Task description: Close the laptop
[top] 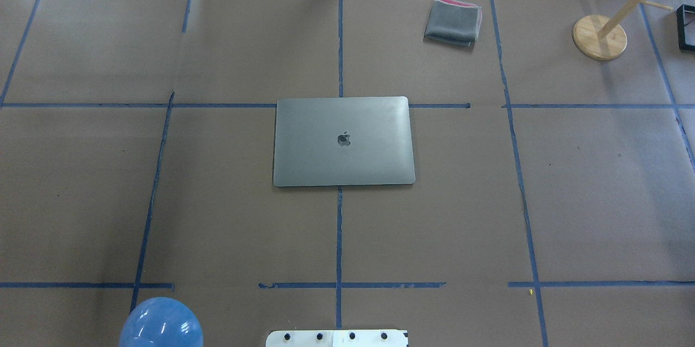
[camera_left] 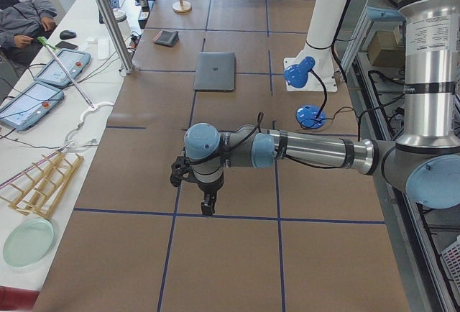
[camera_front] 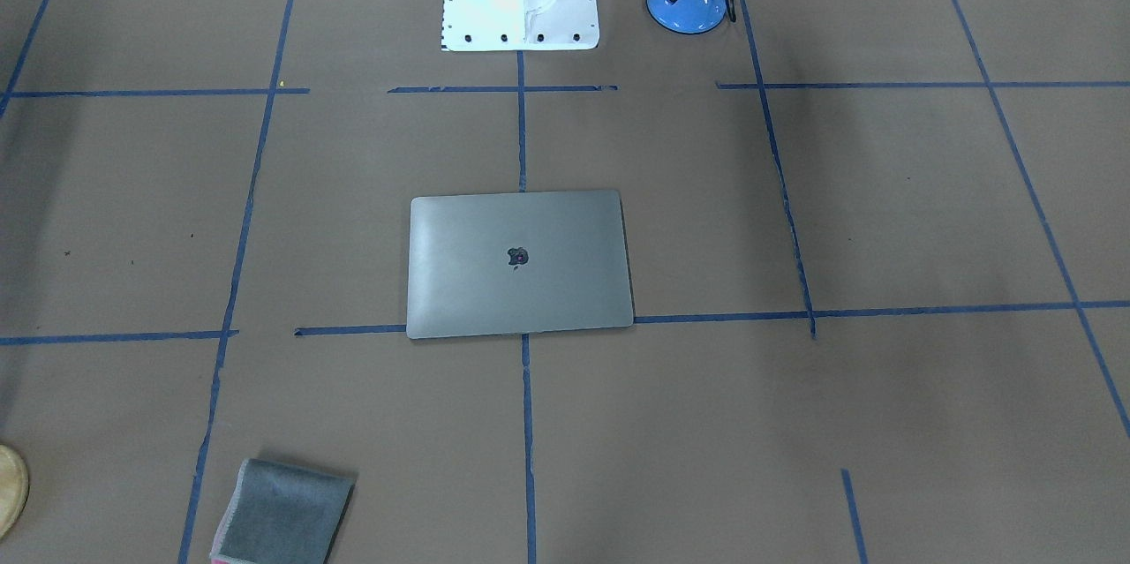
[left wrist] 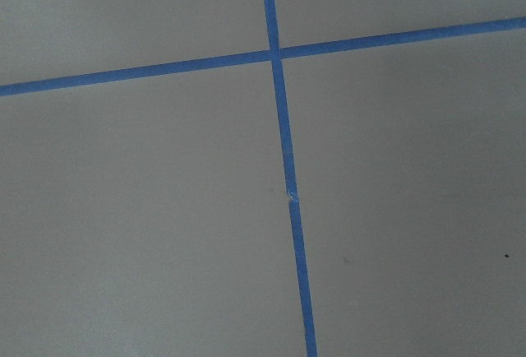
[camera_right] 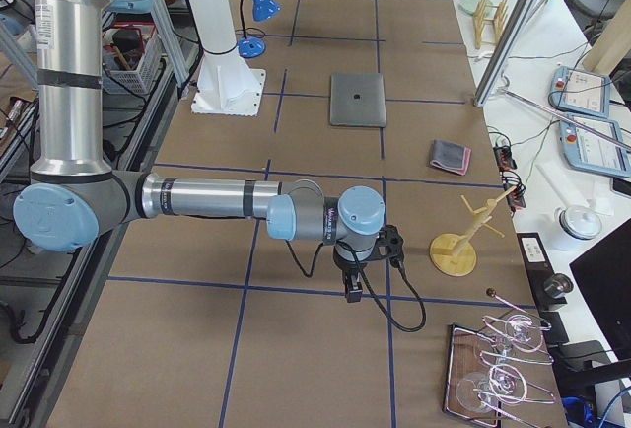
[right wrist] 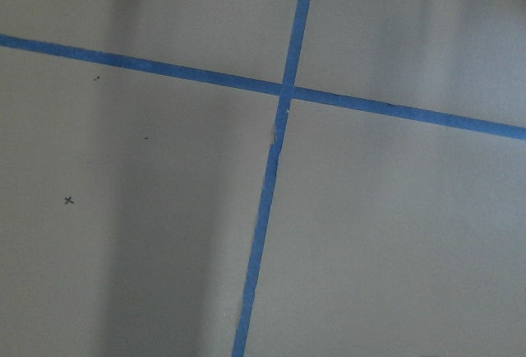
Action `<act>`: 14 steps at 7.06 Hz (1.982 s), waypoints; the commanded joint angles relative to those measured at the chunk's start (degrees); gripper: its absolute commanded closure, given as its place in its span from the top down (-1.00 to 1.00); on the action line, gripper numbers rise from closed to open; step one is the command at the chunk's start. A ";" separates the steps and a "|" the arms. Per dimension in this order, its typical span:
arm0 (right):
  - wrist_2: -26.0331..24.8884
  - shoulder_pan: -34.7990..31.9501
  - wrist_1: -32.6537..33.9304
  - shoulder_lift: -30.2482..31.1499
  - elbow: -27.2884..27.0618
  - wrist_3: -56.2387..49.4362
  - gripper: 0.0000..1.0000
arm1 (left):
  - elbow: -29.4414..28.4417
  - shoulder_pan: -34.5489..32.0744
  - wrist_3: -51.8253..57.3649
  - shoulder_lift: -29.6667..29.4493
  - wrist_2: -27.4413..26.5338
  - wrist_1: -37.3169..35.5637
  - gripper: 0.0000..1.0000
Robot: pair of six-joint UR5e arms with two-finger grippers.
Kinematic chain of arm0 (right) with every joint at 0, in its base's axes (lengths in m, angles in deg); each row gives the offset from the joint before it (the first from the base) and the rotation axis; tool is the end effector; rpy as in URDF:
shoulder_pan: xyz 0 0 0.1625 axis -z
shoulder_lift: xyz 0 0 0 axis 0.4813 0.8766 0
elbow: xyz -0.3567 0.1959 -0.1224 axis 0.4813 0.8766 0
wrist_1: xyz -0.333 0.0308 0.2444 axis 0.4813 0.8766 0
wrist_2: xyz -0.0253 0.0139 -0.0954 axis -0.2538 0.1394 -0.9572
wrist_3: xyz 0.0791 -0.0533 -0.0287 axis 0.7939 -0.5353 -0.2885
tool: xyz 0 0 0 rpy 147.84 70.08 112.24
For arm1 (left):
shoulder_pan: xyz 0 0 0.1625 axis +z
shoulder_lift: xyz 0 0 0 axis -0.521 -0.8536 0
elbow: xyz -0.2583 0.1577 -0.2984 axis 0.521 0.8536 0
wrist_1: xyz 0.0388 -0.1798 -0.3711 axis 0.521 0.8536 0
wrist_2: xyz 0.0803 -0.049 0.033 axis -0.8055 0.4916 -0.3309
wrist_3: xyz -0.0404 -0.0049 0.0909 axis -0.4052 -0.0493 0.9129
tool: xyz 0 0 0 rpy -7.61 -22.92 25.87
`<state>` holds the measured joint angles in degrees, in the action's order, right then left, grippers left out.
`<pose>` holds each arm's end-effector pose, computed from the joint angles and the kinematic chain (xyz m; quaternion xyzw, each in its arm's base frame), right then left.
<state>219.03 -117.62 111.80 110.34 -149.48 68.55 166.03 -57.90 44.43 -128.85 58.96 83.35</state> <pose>0.0547 -0.4669 0.6533 0.0298 -0.3737 -0.0839 0.9233 -0.0582 -0.4464 0.6175 0.0140 0.3769 0.0638 0.9240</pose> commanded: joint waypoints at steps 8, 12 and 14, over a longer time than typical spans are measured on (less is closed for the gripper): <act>0.09 0.00 0.00 -0.17 -0.82 0.24 1.00 | 0.01 0.00 0.00 -0.03 0.00 0.00 1.00; 0.09 0.00 0.00 -0.17 -1.26 1.29 1.00 | 0.01 0.00 0.00 -0.03 0.09 0.00 1.00; 0.09 0.00 0.00 -0.17 -1.53 1.29 1.00 | 0.10 0.00 0.00 -0.03 0.00 0.00 1.00</act>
<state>219.12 -117.63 111.81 110.17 -150.79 69.79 166.09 -57.90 44.43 -128.88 58.99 83.35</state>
